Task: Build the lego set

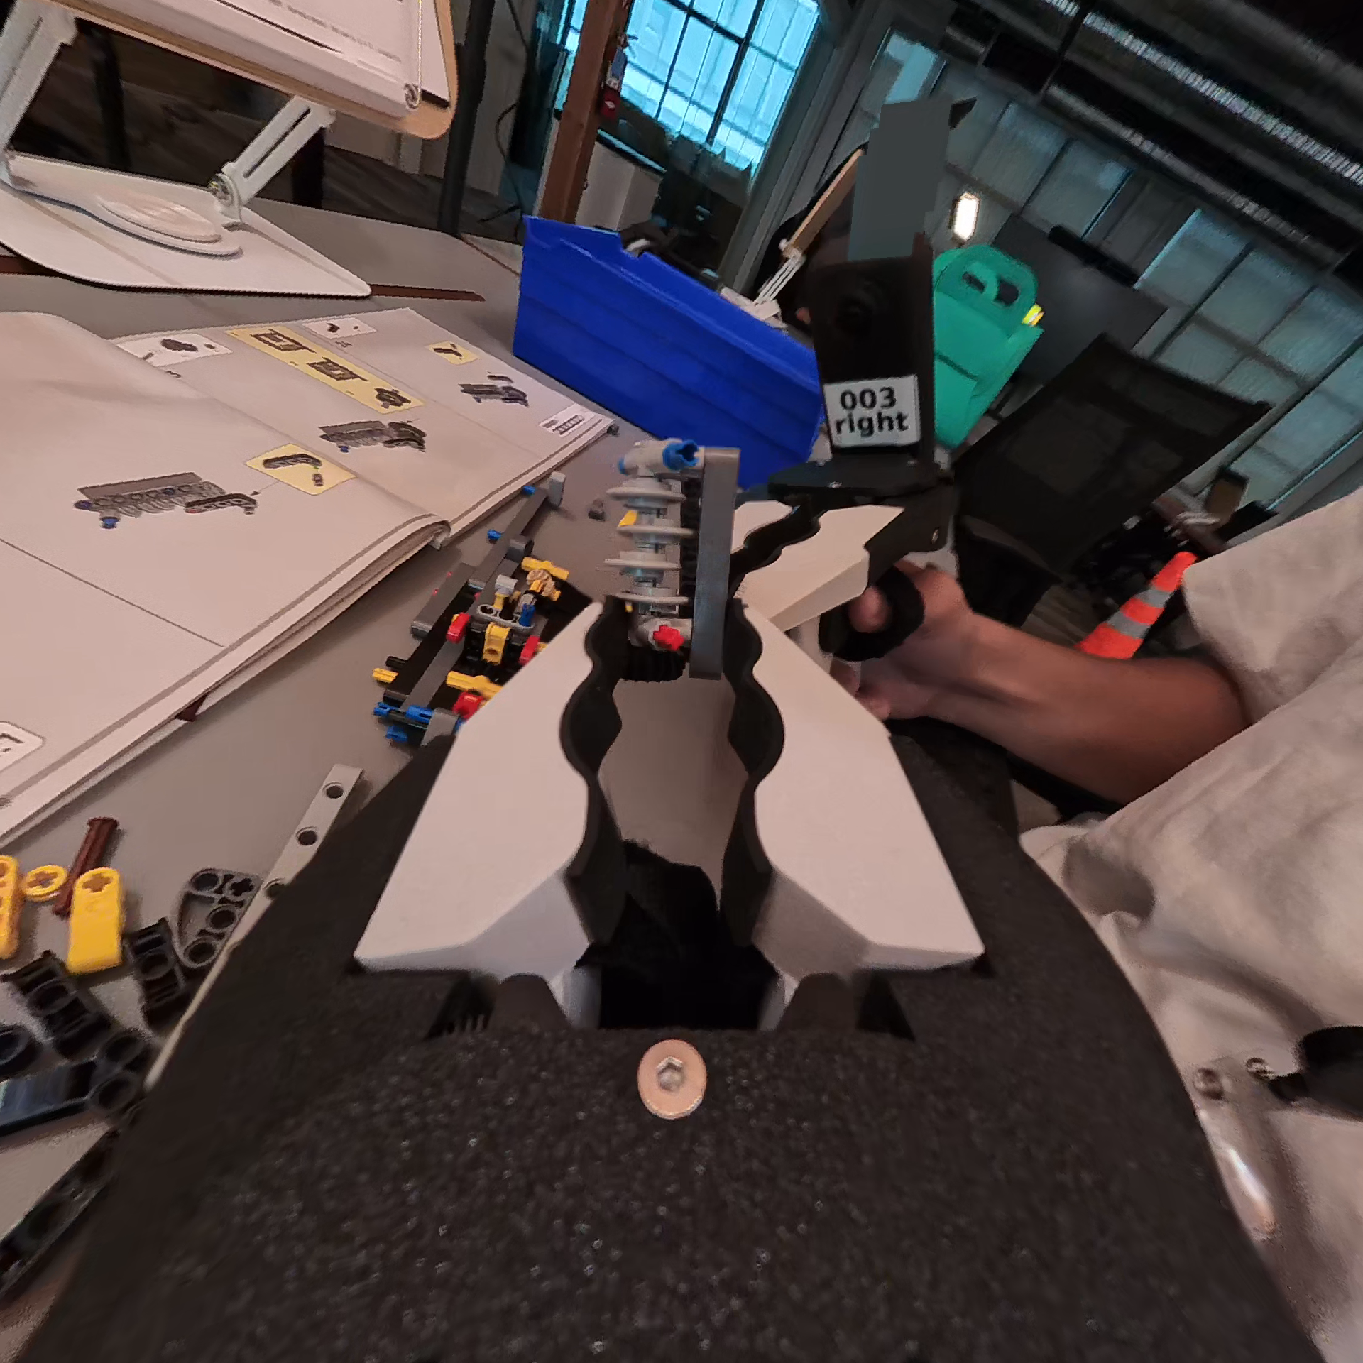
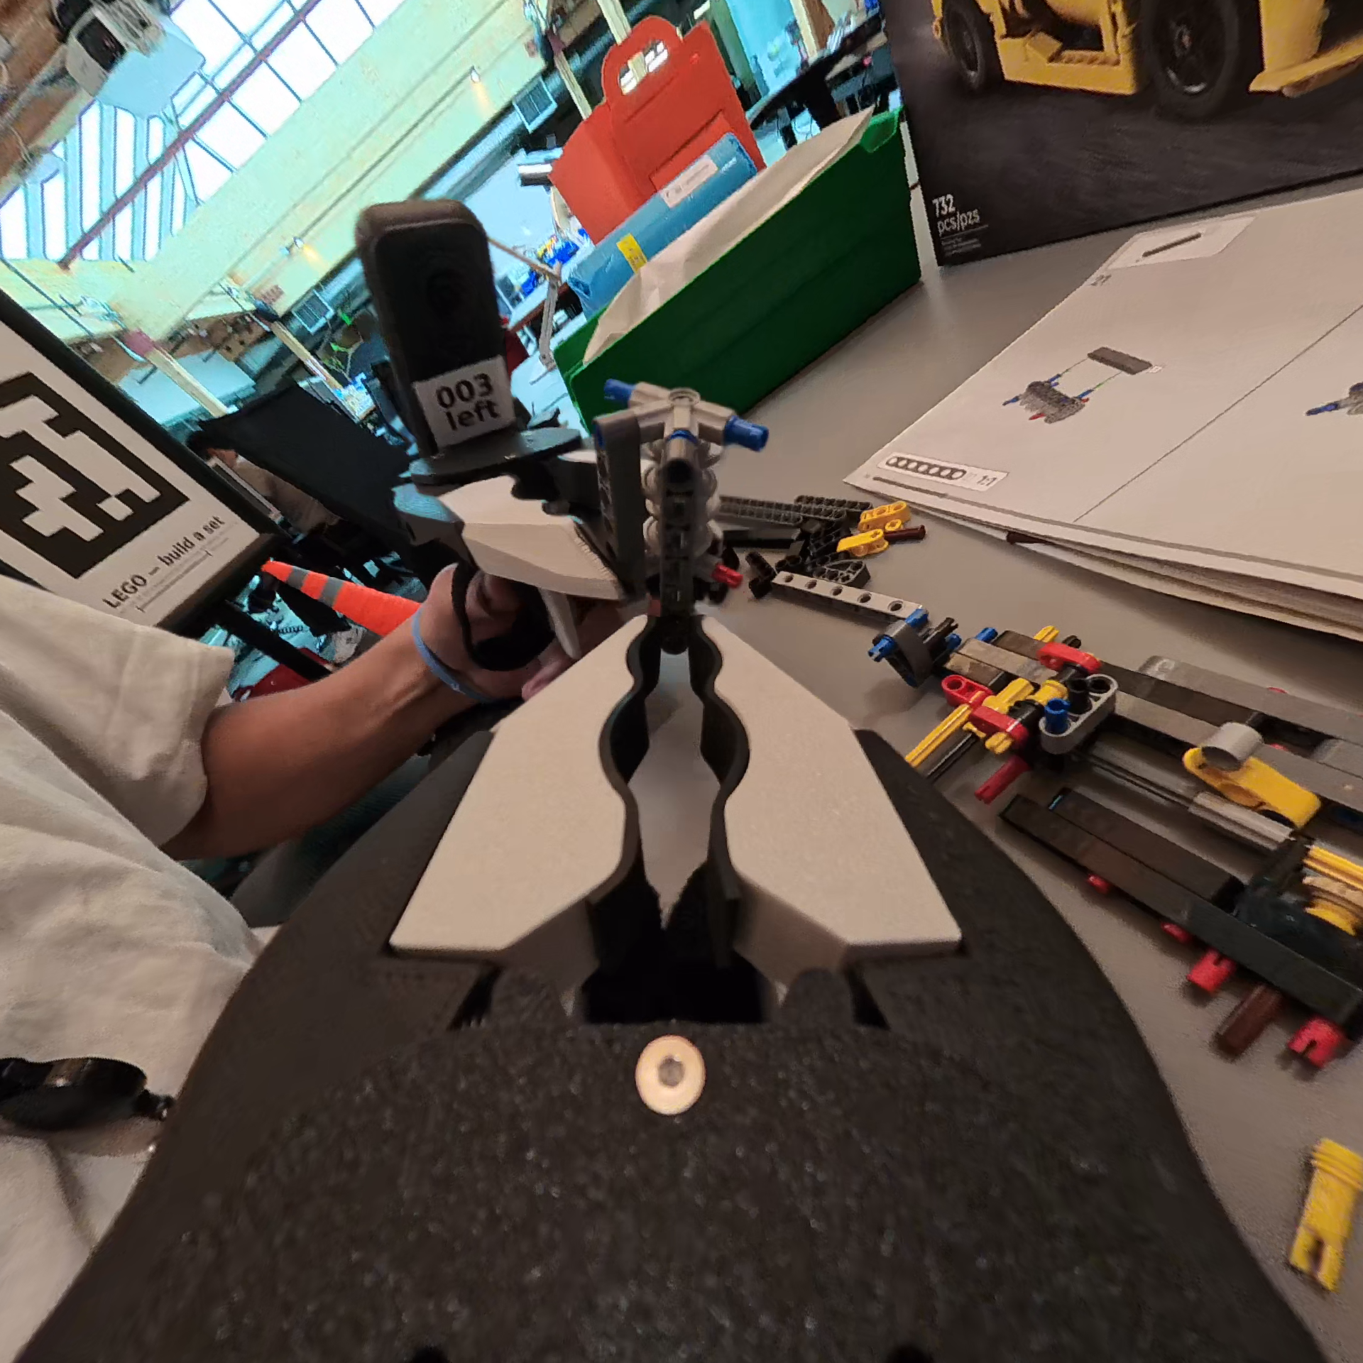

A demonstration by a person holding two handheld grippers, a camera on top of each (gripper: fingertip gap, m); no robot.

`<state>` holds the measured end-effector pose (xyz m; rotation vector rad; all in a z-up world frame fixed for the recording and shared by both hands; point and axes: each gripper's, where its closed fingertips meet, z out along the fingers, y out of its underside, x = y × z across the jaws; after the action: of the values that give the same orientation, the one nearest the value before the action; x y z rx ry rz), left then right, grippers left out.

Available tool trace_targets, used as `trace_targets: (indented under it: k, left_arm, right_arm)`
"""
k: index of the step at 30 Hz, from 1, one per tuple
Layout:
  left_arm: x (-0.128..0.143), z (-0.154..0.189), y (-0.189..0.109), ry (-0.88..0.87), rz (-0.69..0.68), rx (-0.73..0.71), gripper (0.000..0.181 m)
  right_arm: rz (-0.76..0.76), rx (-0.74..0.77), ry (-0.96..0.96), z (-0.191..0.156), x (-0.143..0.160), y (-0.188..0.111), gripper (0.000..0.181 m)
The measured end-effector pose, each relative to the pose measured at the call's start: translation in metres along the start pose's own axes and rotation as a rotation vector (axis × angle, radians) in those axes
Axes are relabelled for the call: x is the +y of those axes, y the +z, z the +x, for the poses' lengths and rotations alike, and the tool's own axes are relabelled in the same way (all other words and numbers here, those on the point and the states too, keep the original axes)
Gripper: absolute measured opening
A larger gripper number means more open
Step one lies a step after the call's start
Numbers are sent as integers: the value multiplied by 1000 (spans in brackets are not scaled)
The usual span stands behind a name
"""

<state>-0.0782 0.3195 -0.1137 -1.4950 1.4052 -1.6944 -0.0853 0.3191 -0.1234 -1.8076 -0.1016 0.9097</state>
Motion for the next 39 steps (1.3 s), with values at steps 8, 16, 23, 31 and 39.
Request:
trace_targets:
  k: [8,16,23,31,39]
  left_arm:
    - [-20,29,-11,-176,103,285,25]
    - [-34,62,-25,-288,150,574,24]
    - [-33,70,-27,-331,144,642,24]
    - [-31,61,-22,-350,136,604,23]
    - [-30,60,-20,-322,131,575,23]
  right_arm:
    - [63,-186,-117,-34,-18,-8,20]
    - [56,-522,-58,-68,-44,-8,77]
    - [55,-608,-63,-76,-40,-1,49]
    - [109,-593,-46,-69,-41,-2,40]
    - [118,-594,-60,-68,-39,-3,39]
